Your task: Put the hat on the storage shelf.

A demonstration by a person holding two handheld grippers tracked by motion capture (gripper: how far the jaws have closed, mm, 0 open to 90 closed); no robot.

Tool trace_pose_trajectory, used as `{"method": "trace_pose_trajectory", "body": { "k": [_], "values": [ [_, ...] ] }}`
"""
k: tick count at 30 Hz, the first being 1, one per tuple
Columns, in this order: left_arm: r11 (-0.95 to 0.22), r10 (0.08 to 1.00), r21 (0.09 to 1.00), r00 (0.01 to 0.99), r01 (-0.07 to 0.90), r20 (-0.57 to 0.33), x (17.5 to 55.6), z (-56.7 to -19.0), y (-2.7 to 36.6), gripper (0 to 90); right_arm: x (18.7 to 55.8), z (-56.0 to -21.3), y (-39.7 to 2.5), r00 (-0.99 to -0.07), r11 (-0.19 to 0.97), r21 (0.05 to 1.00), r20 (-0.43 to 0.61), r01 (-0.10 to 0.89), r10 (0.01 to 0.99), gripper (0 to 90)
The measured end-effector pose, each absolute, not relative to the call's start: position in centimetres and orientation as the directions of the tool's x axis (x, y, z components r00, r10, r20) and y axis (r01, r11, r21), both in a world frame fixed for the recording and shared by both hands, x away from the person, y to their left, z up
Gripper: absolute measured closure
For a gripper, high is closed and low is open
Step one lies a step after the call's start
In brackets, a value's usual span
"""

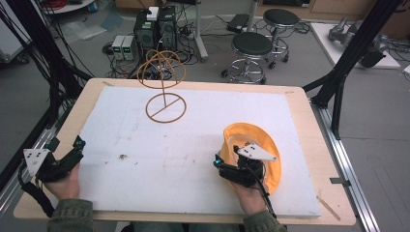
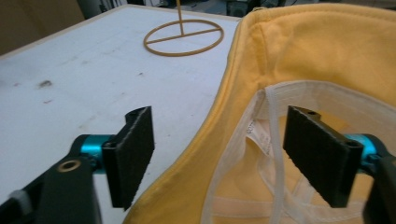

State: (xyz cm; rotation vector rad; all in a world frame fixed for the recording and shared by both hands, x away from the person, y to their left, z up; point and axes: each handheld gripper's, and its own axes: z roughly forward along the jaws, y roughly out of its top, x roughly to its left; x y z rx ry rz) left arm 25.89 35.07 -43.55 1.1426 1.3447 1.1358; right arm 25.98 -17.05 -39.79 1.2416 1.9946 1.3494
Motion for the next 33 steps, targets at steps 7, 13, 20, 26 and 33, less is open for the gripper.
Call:
{"method": "trace_pose_trajectory", "body": {
  "k": [7,13,20,26,33],
  "values": [
    [0.115,0.992,0.992,-0.052,0.053,-0.113,25.89,-43.56,35.02,24.9,26.10,-39.77,-17.16,-0.512,0.113,0.881,0.158,0.459,0.845,45.1],
    [0.113,0.993,0.992,-0.047,0.051,-0.110,25.87,-43.55,34.99,24.9,25.95,-39.55,-17.23,-0.505,0.092,0.877,0.183,0.471,0.844,65.6],
    [0.112,0.993,0.992,-0.046,0.050,-0.110,25.86,-43.54,34.97,24.9,25.92,-39.43,-17.60,-0.489,0.069,0.880,0.194,0.470,0.850,80.0],
    [0.109,0.993,0.993,-0.044,0.054,-0.106,25.94,-43.61,34.93,24.9,25.68,-39.32,-17.73,-0.490,0.068,0.894,0.177,0.442,0.854,86.5],
    [0.110,0.993,0.992,-0.046,0.053,-0.108,25.90,-43.59,34.94,24.9,25.60,-39.25,-17.78,-0.491,0.062,0.896,0.181,0.439,0.852,87.0]
  ]
}}
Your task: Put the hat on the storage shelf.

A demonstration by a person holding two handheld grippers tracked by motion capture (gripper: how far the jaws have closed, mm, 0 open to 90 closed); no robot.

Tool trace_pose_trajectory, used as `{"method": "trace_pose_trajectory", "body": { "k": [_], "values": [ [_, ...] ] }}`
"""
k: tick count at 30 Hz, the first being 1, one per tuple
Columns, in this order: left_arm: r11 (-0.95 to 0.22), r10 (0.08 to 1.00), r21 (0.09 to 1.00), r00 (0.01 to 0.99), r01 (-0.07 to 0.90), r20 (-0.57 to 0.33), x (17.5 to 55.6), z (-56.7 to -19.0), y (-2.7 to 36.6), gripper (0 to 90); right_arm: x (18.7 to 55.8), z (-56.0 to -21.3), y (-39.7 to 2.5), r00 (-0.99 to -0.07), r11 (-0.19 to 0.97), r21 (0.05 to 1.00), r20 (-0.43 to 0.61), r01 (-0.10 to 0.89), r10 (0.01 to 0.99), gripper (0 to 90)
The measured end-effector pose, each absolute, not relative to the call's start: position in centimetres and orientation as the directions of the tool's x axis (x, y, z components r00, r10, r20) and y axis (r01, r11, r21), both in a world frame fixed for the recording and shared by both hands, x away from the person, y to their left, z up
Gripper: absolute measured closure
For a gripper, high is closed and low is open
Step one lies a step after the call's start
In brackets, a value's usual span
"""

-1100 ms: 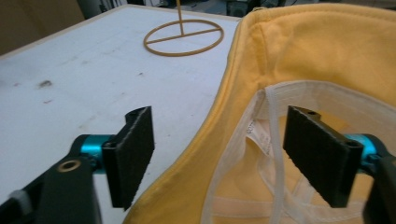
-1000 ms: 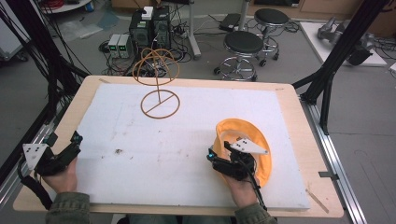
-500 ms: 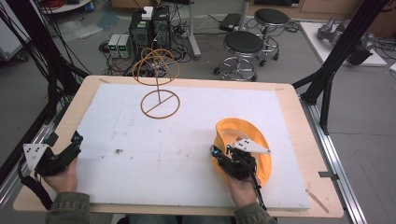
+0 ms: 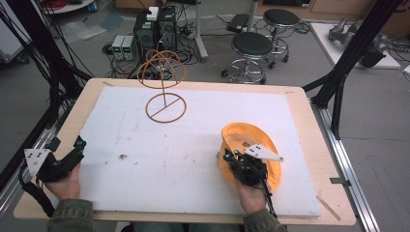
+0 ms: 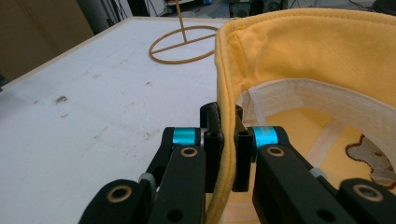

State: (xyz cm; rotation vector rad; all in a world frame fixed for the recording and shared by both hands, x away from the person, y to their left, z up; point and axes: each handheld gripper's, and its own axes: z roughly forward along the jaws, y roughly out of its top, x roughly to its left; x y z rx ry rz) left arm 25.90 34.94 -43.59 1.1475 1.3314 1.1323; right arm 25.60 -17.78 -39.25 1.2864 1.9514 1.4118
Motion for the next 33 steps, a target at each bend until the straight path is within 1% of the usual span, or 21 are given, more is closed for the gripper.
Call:
{"method": "trace_pose_trajectory", "body": {
  "k": [7,15,24,33],
  "values": [
    [0.107,0.994,0.993,-0.044,0.057,-0.105,26.0,-43.6,34.9,24.9,25.5,-39.1,-18.0,-0.496,0.048,0.900,0.193,0.433,0.846,87.0],
    [0.097,0.995,0.994,-0.042,0.058,-0.095,26.0,-43.6,34.8,24.9,25.4,-38.5,-18.5,-0.499,0.055,0.911,0.172,0.409,0.850,87.1],
    [0.099,0.995,0.993,-0.038,0.060,-0.097,26.0,-43.6,34.7,24.9,25.4,-37.9,-19.4,-0.483,-0.005,0.920,0.209,0.391,0.850,86.9],
    [0.098,0.995,0.993,-0.035,0.059,-0.096,26.0,-43.6,34.6,24.9,25.2,-36.5,-19.4,-0.496,-0.025,0.936,0.209,0.352,0.843,86.8]
  ]
}}
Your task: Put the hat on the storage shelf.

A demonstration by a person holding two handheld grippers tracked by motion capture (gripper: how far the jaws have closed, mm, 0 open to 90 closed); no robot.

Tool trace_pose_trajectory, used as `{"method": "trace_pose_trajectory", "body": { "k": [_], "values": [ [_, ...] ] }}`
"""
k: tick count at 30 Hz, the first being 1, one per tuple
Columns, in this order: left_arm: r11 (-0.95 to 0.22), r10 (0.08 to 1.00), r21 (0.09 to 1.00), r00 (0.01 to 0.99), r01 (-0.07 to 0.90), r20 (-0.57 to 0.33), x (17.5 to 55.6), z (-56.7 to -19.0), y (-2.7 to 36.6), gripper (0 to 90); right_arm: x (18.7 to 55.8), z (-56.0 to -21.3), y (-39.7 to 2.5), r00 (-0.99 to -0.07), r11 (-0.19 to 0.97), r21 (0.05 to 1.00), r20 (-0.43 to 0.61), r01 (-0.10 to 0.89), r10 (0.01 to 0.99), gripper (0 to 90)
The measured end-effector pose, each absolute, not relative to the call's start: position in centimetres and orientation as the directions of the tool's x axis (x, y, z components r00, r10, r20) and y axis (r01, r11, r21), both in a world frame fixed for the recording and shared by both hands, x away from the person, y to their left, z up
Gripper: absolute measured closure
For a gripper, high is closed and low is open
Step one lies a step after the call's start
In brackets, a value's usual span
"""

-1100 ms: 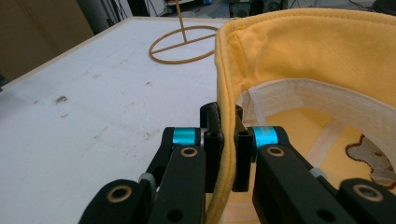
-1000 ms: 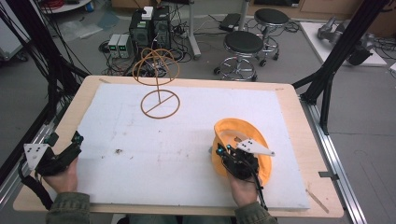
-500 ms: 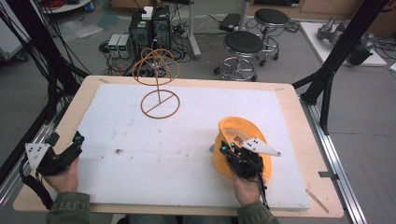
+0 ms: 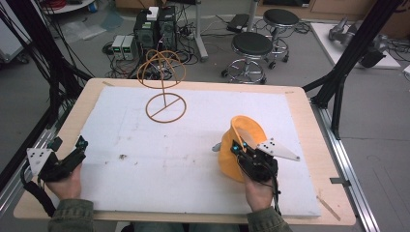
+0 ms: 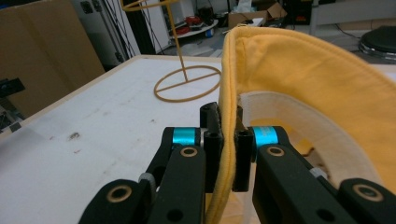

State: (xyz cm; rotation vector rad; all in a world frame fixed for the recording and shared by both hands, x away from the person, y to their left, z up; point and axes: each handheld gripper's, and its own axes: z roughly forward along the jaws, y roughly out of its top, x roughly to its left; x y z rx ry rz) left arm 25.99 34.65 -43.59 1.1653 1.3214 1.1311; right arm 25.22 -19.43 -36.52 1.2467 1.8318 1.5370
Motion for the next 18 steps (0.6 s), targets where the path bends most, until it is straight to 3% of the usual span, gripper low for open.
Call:
{"method": "trace_pose_trajectory", "body": {
  "k": [18],
  "values": [
    [0.103,0.994,0.993,-0.031,0.056,-0.102,26.0,-43.5,34.6,24.9,25.3,-34.1,-18.0,-0.546,-0.041,0.962,0.188,0.271,0.816,86.8]
  ]
}}
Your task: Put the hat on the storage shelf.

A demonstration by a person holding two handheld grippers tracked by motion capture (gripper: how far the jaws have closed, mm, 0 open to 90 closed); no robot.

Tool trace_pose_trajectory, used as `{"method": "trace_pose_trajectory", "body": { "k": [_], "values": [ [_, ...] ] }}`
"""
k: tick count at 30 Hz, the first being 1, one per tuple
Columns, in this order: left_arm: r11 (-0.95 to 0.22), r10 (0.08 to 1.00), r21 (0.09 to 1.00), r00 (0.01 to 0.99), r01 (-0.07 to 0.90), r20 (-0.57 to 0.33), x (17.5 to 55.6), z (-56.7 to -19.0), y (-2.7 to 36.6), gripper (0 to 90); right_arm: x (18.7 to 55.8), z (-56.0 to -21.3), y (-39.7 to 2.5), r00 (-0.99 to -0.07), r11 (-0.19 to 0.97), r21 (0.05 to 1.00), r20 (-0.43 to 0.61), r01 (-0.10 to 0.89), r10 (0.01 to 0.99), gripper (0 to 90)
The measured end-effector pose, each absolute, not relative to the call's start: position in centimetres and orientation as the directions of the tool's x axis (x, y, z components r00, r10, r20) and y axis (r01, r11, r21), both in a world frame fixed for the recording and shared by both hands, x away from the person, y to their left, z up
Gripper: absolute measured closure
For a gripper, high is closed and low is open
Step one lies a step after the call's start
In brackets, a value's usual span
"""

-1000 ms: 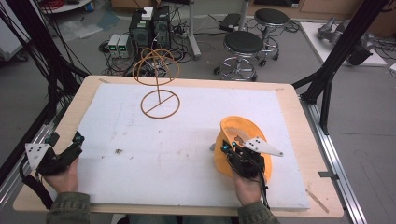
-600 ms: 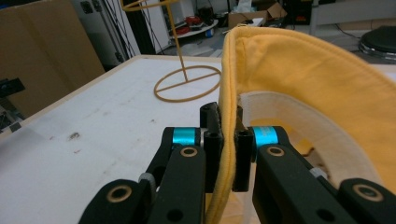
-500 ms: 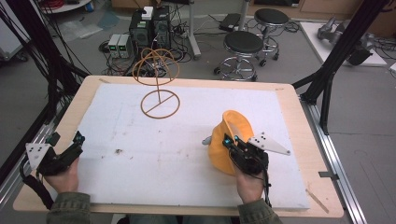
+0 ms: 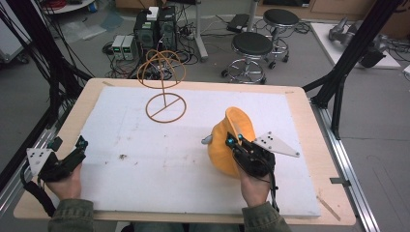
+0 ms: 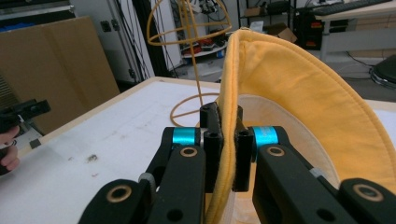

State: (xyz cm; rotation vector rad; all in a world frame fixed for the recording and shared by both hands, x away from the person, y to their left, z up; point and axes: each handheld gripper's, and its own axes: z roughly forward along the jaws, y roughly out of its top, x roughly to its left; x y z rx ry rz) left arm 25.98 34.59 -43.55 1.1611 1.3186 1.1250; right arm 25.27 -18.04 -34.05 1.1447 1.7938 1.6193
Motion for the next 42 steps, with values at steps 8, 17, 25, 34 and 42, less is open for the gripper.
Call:
{"method": "trace_pose_trajectory", "body": {
  "k": [8,17,25,34,42],
  "values": [
    [0.101,0.995,0.993,-0.028,0.054,-0.100,25.9,-43.5,34.5,24.9,25.5,-32.9,-17.0,-0.581,-0.045,0.971,0.178,0.237,0.794,86.8],
    [0.099,0.995,0.994,-0.017,0.050,-0.099,25.9,-43.4,34.4,24.9,25.2,-31.7,-15.3,-0.618,-0.049,0.980,0.161,0.195,0.770,86.7],
    [0.098,0.995,0.994,-0.006,0.047,-0.098,25.8,-43.4,34.2,24.9,25.3,-30.2,-12.9,-0.665,-0.046,0.989,0.130,0.143,0.735,86.7],
    [0.116,0.993,0.993,0.028,0.034,-0.117,25.6,-42.8,34.0,24.5,25.6,-29.4,-10.8,-0.699,-0.050,0.990,0.127,0.129,0.704,86.7],
    [0.142,0.983,0.989,0.110,0.036,-0.146,25.6,-42.2,33.2,24.6,25.7,-28.4,-9.4,-0.717,-0.068,0.992,0.127,0.111,0.686,86.6]
  ]
}}
